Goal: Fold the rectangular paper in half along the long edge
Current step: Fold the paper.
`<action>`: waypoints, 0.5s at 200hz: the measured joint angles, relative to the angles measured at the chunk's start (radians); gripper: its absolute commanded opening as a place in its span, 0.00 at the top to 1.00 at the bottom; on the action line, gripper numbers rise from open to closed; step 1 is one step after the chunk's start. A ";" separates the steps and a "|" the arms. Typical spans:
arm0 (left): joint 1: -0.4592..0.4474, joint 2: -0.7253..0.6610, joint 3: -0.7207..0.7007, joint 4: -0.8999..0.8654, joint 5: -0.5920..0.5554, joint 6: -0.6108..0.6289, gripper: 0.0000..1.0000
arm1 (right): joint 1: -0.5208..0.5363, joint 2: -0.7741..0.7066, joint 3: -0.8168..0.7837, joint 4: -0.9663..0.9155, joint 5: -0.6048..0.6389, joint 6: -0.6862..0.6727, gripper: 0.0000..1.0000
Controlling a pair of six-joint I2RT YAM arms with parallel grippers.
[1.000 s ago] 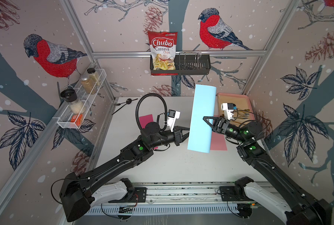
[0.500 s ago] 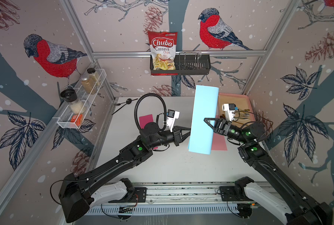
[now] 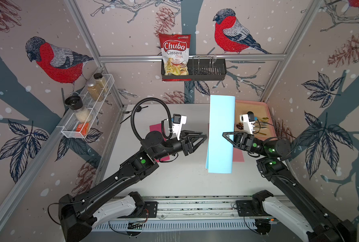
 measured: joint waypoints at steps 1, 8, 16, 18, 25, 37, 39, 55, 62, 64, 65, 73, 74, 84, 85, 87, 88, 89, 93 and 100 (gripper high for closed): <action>0.000 0.000 0.000 0.000 0.000 0.000 0.54 | 0.000 0.000 0.000 0.001 -0.001 0.000 0.72; 0.000 0.000 0.002 0.001 0.004 0.000 0.54 | -0.001 0.000 0.000 0.003 -0.003 0.001 0.72; 0.000 0.002 0.003 0.003 0.008 -0.001 0.54 | -0.001 0.000 -0.002 0.004 -0.005 0.002 0.72; 0.000 0.002 0.003 0.004 0.010 -0.001 0.54 | -0.002 0.000 -0.002 0.004 -0.006 0.002 0.72; 0.000 0.005 0.005 0.004 0.022 -0.001 0.54 | -0.002 0.000 -0.003 0.004 -0.006 0.005 0.72; 0.000 0.009 0.008 0.004 0.027 -0.002 0.54 | -0.002 0.002 -0.003 0.004 -0.007 0.005 0.72; 0.000 0.010 0.008 0.004 0.027 -0.002 0.54 | -0.002 0.002 -0.003 0.004 -0.007 0.005 0.72; 0.000 0.014 0.011 0.005 0.048 -0.002 0.54 | -0.002 0.006 -0.003 0.003 -0.008 0.005 0.72; 0.000 0.016 0.014 0.005 0.050 -0.002 0.54 | -0.002 0.009 -0.003 0.003 -0.008 0.005 0.72; 0.000 0.017 0.014 0.005 0.050 -0.003 0.54 | -0.002 0.009 -0.003 0.003 -0.008 0.005 0.72; 0.000 0.017 0.015 0.006 0.051 -0.002 0.54 | -0.002 0.010 -0.003 0.003 -0.008 0.005 0.72; -0.002 0.018 0.016 0.008 0.052 -0.003 0.54 | -0.002 0.012 -0.004 0.003 -0.008 0.005 0.72; -0.002 0.019 0.016 0.008 0.052 -0.003 0.54 | -0.001 0.012 -0.004 0.003 -0.008 0.005 0.72; -0.002 0.021 0.018 0.012 0.056 -0.005 0.54 | -0.002 0.016 -0.004 0.002 -0.008 0.004 0.72; -0.002 0.021 0.018 0.012 0.056 -0.005 0.54 | -0.002 0.016 -0.004 0.002 -0.008 0.003 0.72; -0.003 0.021 0.018 0.013 0.056 -0.006 0.54 | -0.002 0.016 -0.005 0.002 -0.008 0.003 0.72; -0.003 0.021 0.019 0.014 0.056 -0.006 0.54 | -0.002 0.016 -0.005 0.002 -0.008 0.003 0.72; -0.003 0.022 0.019 0.014 0.056 -0.006 0.54 | -0.002 0.017 -0.005 0.002 -0.008 0.002 0.72; -0.003 0.023 0.019 0.018 0.057 -0.006 0.54 | -0.002 0.018 -0.006 0.000 -0.008 0.000 0.72; -0.004 0.026 0.019 0.023 0.060 -0.007 0.54 | -0.002 0.020 -0.006 -0.004 -0.008 -0.002 0.72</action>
